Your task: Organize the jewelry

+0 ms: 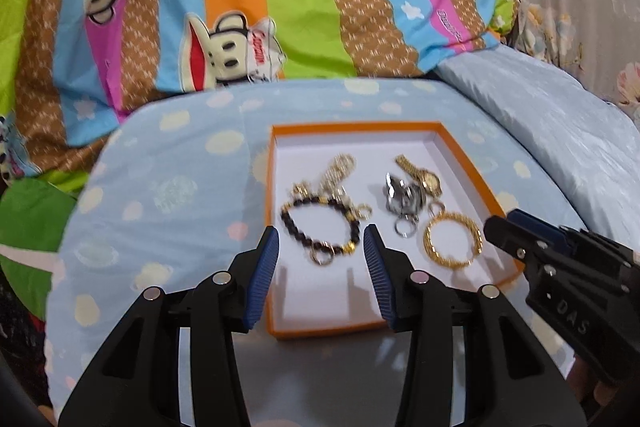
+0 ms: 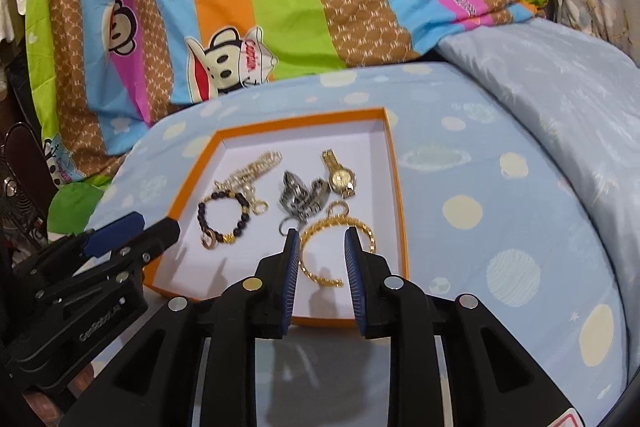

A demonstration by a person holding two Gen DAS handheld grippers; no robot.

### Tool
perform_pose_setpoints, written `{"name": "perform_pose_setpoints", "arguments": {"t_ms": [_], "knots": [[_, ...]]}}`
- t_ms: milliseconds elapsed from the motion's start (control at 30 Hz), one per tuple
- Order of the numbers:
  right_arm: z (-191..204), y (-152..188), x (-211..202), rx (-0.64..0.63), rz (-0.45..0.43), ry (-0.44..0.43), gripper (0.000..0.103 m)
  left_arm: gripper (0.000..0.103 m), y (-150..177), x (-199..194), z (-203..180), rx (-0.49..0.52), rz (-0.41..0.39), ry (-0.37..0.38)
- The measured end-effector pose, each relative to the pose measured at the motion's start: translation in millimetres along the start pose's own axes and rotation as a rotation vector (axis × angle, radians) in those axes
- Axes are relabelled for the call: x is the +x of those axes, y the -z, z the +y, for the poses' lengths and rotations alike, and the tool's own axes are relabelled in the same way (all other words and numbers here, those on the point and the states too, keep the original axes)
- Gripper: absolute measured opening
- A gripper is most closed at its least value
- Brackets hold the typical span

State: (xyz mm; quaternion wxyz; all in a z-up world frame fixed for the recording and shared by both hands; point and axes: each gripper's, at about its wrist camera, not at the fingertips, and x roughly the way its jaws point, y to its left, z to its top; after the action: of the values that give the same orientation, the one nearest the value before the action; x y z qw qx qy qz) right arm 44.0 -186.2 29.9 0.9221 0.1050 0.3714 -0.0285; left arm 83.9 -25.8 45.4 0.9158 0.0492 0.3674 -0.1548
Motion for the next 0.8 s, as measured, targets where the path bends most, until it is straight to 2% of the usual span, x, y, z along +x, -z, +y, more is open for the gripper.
{"name": "perform_pose_setpoints", "arguments": {"t_ms": [67,167,233,300,433,800], "knots": [[1.5,-2.6,-3.5,0.003,-0.019,0.011,0.031,0.042,-5.7,-1.6,-0.1,-0.007,-0.013,-0.013],[2.4,-4.6,-9.0,0.013,-0.052,0.03,0.046,0.044,-10.6,-4.2,0.0,-0.025,-0.028,-0.022],[3.0,-5.0,-13.5,0.018,-0.08,0.049,0.055,0.05,-11.2,-5.2,-1.6,-0.02,-0.042,-0.044],[3.4,-5.2,-17.2,0.018,-0.097,0.065,0.059,0.058,-10.9,-7.2,-2.9,-0.017,-0.054,-0.061],[6.2,-5.0,-24.4,0.015,-0.114,0.077,0.065,0.06,-10.8,-11.6,-3.9,-0.026,-0.061,-0.065],[10.0,1.1,-37.1,0.009,-0.126,0.104,0.065,0.06,-4.7,-25.7,-6.9,-0.027,-0.081,-0.096]]}}
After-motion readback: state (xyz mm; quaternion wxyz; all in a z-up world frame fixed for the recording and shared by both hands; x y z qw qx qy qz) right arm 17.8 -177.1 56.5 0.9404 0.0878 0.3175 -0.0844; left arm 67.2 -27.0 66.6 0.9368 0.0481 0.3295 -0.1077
